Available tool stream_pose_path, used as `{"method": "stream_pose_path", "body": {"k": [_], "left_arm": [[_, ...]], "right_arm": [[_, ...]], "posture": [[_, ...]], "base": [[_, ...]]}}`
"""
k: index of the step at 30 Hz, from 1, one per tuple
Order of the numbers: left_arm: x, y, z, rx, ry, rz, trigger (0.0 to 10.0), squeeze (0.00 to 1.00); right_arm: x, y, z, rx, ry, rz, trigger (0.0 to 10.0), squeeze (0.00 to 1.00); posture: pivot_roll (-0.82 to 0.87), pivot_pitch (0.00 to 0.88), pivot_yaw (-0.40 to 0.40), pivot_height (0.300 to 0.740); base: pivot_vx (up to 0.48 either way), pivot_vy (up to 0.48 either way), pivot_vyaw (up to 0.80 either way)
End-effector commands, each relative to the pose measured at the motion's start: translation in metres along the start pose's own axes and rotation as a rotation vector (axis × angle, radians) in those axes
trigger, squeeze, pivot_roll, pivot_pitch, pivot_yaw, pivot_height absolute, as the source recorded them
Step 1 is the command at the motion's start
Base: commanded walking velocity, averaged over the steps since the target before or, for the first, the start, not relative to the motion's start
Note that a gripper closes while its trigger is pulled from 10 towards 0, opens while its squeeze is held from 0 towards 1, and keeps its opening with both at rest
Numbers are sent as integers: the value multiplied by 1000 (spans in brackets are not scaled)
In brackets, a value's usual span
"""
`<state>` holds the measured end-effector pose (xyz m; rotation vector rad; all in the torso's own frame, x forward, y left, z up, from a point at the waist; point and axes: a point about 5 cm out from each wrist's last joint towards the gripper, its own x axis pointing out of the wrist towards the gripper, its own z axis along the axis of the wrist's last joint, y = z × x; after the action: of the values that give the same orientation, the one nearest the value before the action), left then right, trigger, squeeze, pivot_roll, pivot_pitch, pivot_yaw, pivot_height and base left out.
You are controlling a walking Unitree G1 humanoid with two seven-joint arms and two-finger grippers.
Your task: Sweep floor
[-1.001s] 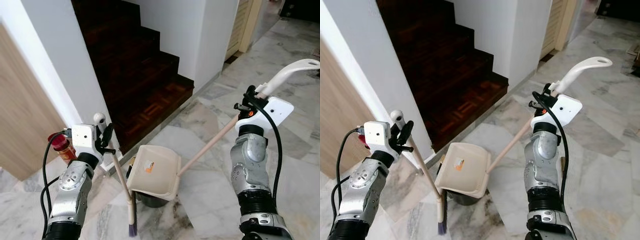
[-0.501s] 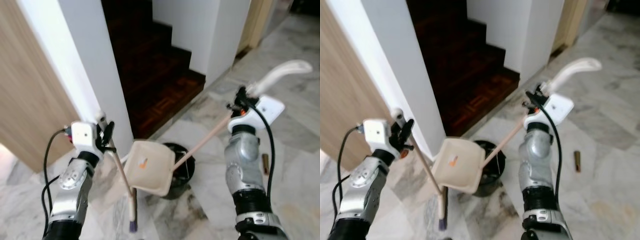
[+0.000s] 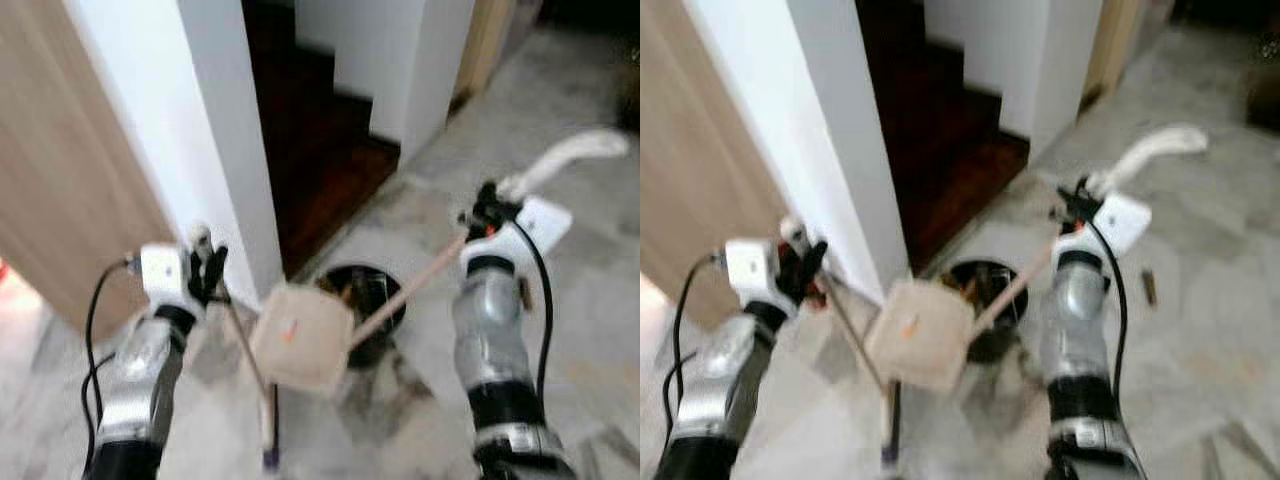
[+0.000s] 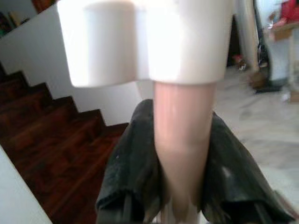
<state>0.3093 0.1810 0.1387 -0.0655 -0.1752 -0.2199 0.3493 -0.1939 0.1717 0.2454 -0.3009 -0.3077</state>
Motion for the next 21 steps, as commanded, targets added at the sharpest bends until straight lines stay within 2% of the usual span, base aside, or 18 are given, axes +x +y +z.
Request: {"method": "stream_pose_path", "body": {"k": [1,6,15,21], "left_arm": [[1,9,13,35,-50,15,10000,0],[1,10,14,40,-51,17,10000,0],[1,10,11,50,-34,15,10000,0],[0,10,4,38,0,9,10000,0]], "right_arm": [[2,19,11,51,-48,35,10000,0],[1,20,9,54,-35,41,10000,0],[2,18,8,41,-30,32,10000,0],[3,9,6,13,-21,17,10000,0]], "posture": [[85,16,54,740],[85,16,54,740],[87,30,57,740],[84,30,54,740]], "base": [[-247,416,0],[-248,391,-506],[0,0,-800],[0,0,-758]]}}
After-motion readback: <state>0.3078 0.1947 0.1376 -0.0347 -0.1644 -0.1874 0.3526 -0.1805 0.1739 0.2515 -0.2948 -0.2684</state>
